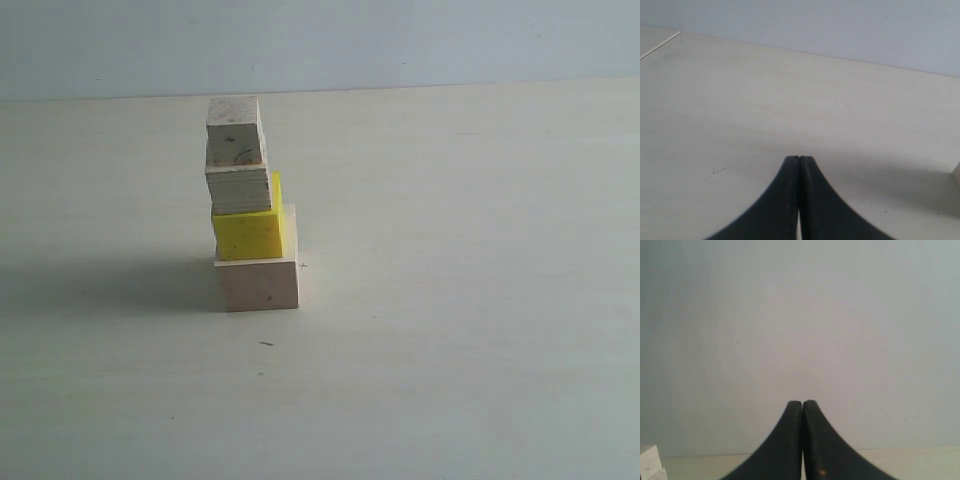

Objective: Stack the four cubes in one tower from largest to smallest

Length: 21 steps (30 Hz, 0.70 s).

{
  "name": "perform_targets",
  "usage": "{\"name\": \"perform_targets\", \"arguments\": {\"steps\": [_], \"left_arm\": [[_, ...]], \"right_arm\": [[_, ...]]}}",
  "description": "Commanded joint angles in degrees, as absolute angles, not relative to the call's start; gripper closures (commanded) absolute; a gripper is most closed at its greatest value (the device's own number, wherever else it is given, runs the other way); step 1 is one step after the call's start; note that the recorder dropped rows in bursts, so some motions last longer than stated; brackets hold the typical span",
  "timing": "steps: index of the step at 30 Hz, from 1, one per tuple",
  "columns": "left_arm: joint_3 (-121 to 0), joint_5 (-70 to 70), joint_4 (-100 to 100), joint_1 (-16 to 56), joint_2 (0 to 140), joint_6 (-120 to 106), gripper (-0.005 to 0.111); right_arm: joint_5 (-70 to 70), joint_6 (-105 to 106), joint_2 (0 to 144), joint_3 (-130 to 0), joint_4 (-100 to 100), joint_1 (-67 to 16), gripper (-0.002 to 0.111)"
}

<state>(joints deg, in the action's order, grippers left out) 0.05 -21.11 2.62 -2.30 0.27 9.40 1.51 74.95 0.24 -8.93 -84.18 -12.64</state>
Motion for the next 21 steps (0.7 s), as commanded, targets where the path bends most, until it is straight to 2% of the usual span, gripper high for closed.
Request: {"name": "perform_targets", "arguments": {"steps": [1,12,17,21], "left_arm": [[0.0,-20.5,2.2,-2.2,0.0,9.2,0.107],[0.0,-20.5,2.2,-2.2,0.0,9.2,0.107],[0.0,-20.5,2.2,-2.2,0.0,9.2,0.107],[0.0,-20.5,2.2,-2.2,0.0,9.2,0.107]], "right_arm": [[1.9,74.9,0.0,-8.7,-83.9,-12.7,0.108],[1.9,74.5,0.0,-8.7,-81.4,-12.7,0.108],[8.4,44.3,0.0,-8.7,-38.7,-12.7,0.108],[8.8,27.5,0.0,-8.2,-23.3,-12.7,0.108]]}}
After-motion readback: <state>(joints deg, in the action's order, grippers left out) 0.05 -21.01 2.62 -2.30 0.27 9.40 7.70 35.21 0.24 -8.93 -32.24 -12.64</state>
